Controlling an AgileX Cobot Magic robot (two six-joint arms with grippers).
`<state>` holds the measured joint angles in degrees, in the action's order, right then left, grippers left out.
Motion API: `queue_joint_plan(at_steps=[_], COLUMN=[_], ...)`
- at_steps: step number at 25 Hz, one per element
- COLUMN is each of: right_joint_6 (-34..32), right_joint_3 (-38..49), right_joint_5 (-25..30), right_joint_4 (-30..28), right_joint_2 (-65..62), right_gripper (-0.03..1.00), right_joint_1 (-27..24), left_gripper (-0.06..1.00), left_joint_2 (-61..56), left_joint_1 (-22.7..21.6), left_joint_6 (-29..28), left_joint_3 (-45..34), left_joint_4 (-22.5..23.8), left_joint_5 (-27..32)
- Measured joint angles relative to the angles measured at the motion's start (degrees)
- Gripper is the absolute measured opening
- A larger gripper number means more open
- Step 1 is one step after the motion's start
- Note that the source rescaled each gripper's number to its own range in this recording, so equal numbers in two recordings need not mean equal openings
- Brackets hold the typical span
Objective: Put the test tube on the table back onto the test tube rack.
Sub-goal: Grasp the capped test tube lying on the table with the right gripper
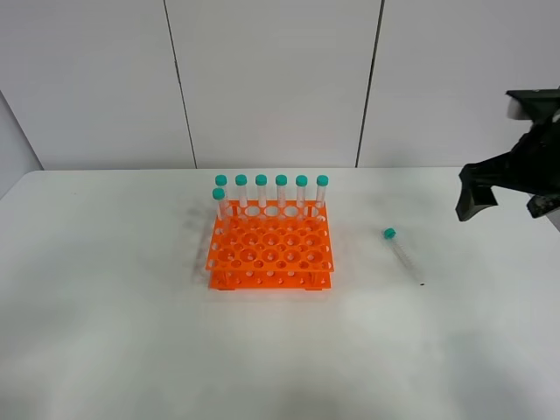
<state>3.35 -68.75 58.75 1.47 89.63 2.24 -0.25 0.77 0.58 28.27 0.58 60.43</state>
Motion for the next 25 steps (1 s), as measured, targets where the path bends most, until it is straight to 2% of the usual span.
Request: queue_joint_plan(at_steps=[6, 14, 25], right_joint_6=[2.7, 3.1, 0.3], right_joint_3=[-5.0, -5.4, -8.8], right_joint_5=[-0.5, -4.4, -6.2], right_joint_4=[-0.3, -0.3, -0.5], right_joint_2=[13.1, 16.8, 23.4], right_gripper=[1.00, 1.00, 1.00], right_joint_1=[2.9, 7.7, 8.3], left_gripper=[0.94, 0.94, 0.94], left_joint_2=[0.0, 0.0, 0.0], left_joint_1=[0.0, 0.0, 0.0], left_joint_6=[0.0, 0.0, 0.0], left_joint_3=[0.0, 0.0, 0.0], left_joint_4=[0.0, 0.0, 0.0], left_joint_5=[0.0, 0.0, 0.0])
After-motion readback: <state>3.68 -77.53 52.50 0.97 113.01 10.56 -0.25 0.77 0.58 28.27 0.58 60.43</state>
